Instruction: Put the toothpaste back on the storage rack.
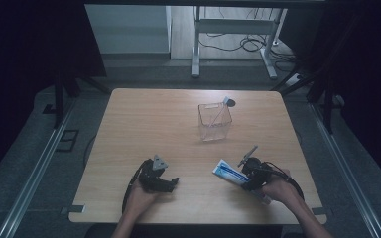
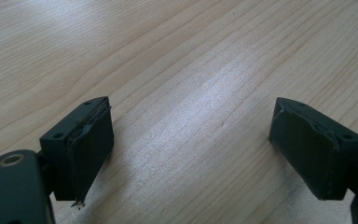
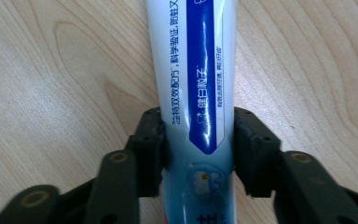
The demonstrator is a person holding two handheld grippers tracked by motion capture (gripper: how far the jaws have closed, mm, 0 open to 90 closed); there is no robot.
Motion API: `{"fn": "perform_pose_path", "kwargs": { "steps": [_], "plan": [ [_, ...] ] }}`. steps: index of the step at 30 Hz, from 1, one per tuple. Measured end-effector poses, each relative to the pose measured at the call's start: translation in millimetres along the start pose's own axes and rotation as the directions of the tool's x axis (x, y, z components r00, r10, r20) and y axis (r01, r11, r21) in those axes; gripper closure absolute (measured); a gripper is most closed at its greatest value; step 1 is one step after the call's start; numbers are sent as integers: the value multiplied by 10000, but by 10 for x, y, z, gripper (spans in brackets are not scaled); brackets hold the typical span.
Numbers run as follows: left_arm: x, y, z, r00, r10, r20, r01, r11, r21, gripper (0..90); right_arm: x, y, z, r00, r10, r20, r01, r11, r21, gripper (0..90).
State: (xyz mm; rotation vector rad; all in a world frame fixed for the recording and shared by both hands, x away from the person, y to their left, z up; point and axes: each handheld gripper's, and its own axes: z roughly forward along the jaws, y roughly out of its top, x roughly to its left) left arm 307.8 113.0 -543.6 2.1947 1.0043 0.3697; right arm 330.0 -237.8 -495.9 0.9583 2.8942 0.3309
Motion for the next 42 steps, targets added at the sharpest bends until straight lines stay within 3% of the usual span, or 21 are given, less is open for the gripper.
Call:
{"fn": "perform_pose_path", "kwargs": {
  "steps": [3,10,24,42],
  "plan": [
    [1,1,0,10000,18,4,-18,10000,-4,139,-10,-3,-42,9999,162,-51,-163,9999,-55,684],
    [2,1,1,10000,6,7,-6,10000,-7,138,-2,-22,-80,9997,221,85,-220,9996,-165,729],
    [7,2,-2,10000,91,1,-91,10000,25,139,-85,-56,-275,9981,606,85,-596,9943,-878,732],
    [5,2,0,10000,63,-8,-63,10000,1,138,-197,133,-635,9962,853,152,-806,9768,-1985,733]
  ]
}}
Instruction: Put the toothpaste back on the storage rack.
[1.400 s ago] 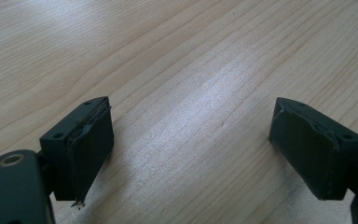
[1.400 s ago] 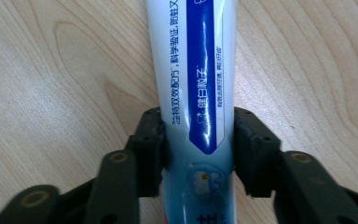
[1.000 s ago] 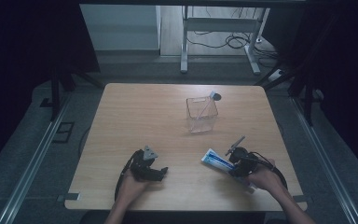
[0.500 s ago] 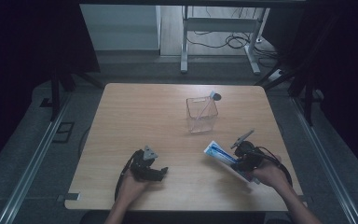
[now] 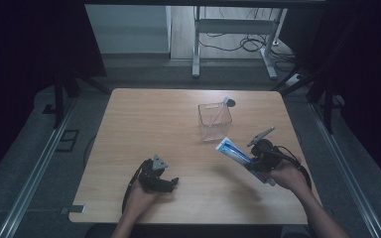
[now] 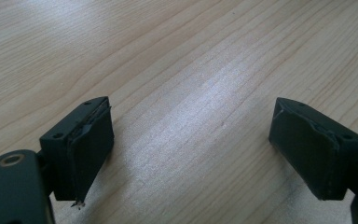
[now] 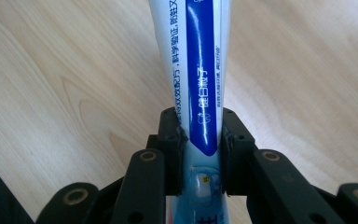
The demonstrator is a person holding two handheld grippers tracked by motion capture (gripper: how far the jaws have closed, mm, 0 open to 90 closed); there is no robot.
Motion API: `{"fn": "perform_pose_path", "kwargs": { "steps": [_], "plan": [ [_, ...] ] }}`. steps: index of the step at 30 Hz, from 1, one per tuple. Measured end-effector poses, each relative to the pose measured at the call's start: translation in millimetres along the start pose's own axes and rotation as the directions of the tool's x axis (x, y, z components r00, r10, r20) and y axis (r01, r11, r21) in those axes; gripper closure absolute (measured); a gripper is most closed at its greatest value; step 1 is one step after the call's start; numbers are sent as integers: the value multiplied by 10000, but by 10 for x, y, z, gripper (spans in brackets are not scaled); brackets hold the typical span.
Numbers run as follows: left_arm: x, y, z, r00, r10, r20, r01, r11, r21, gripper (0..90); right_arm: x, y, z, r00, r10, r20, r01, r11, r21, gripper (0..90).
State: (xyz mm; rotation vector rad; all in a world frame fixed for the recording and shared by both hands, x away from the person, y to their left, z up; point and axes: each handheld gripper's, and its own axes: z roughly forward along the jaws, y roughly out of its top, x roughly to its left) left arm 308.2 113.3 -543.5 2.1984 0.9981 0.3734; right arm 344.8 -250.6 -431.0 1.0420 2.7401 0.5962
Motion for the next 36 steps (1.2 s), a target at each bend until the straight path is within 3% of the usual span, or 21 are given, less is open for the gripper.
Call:
{"fn": "perform_pose_path", "kwargs": {
  "steps": [15,36],
  "plan": [
    [0,0,0,10000,-8,1,8,10000,5,138,-124,313,-159,9999,82,108,-72,9960,-888,734],
    [0,0,0,10000,-5,-5,5,10000,0,138,-330,683,-191,9978,561,355,-485,9809,-1883,734]
  ]
}}
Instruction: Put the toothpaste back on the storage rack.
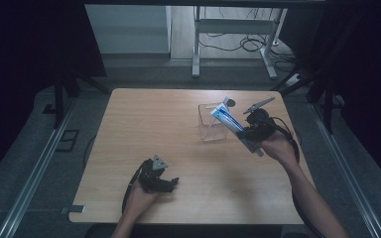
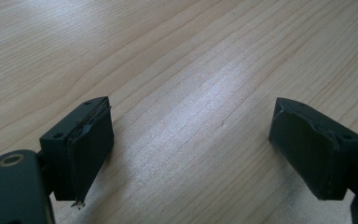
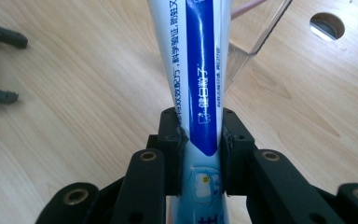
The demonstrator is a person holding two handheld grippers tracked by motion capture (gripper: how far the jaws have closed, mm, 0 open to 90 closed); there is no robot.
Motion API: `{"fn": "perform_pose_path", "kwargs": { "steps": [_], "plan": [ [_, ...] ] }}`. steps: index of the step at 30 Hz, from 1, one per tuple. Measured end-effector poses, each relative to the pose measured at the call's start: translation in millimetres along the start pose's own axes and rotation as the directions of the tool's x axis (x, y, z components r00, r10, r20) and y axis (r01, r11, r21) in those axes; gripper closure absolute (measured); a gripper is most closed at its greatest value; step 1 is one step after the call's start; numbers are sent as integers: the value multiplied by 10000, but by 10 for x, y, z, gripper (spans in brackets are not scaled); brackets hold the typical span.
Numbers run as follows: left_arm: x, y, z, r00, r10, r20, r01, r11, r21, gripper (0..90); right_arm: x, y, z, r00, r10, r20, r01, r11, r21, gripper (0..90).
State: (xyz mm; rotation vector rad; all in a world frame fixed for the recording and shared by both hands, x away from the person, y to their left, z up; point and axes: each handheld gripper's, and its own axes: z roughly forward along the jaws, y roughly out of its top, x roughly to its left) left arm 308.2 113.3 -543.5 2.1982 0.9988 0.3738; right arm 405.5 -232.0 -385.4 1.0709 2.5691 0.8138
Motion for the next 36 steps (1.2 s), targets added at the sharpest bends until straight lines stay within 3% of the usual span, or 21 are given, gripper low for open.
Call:
{"fn": "perform_pose_path", "kwargs": {
  "steps": [36],
  "plan": [
    [-1,0,0,10000,-12,0,12,10000,-1,138,-176,587,278,9998,91,201,-69,9942,-1074,735]
  ]
}}
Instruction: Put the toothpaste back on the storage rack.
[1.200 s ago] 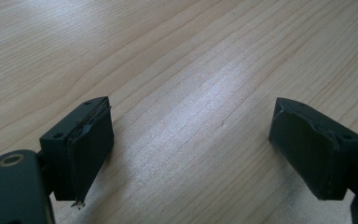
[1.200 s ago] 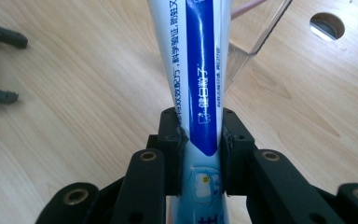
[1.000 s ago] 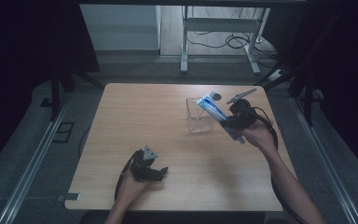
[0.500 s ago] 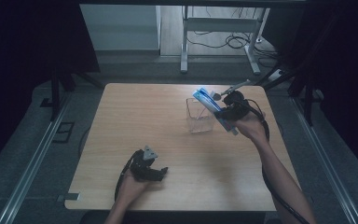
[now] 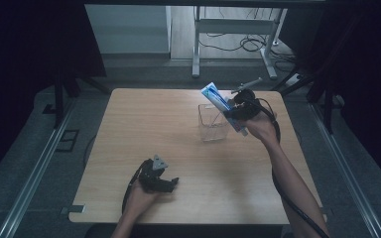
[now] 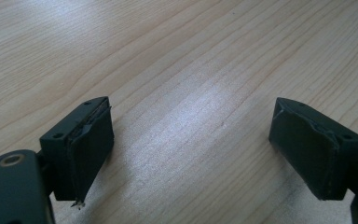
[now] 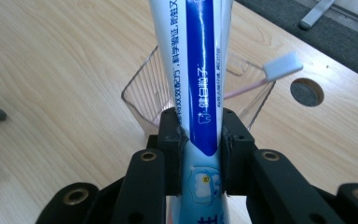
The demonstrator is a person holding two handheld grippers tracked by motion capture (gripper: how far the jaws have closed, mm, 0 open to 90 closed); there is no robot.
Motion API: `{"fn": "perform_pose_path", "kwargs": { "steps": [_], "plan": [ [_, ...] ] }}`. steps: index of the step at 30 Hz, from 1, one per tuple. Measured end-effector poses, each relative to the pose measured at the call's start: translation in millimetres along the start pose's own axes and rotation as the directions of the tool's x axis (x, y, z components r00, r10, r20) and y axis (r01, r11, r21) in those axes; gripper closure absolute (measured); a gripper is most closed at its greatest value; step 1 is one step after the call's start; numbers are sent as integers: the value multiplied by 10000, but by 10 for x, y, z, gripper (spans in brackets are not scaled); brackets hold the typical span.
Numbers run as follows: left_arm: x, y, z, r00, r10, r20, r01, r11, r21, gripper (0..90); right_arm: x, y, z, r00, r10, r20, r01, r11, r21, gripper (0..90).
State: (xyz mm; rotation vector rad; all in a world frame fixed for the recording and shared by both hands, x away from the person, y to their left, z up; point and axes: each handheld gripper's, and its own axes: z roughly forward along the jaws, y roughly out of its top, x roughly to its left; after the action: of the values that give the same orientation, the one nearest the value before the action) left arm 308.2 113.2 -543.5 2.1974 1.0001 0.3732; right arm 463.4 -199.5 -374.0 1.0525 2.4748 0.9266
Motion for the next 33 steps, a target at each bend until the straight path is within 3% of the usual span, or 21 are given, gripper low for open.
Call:
{"fn": "perform_pose_path", "kwargs": {
  "steps": [13,33],
  "plan": [
    [3,0,-2,10000,26,6,-26,10000,36,139,-52,191,137,9998,152,116,-147,9987,-495,736],
    [4,0,-4,10000,46,28,-47,10000,63,138,-56,397,523,9998,153,141,-135,9928,-1189,736]
  ]
}}
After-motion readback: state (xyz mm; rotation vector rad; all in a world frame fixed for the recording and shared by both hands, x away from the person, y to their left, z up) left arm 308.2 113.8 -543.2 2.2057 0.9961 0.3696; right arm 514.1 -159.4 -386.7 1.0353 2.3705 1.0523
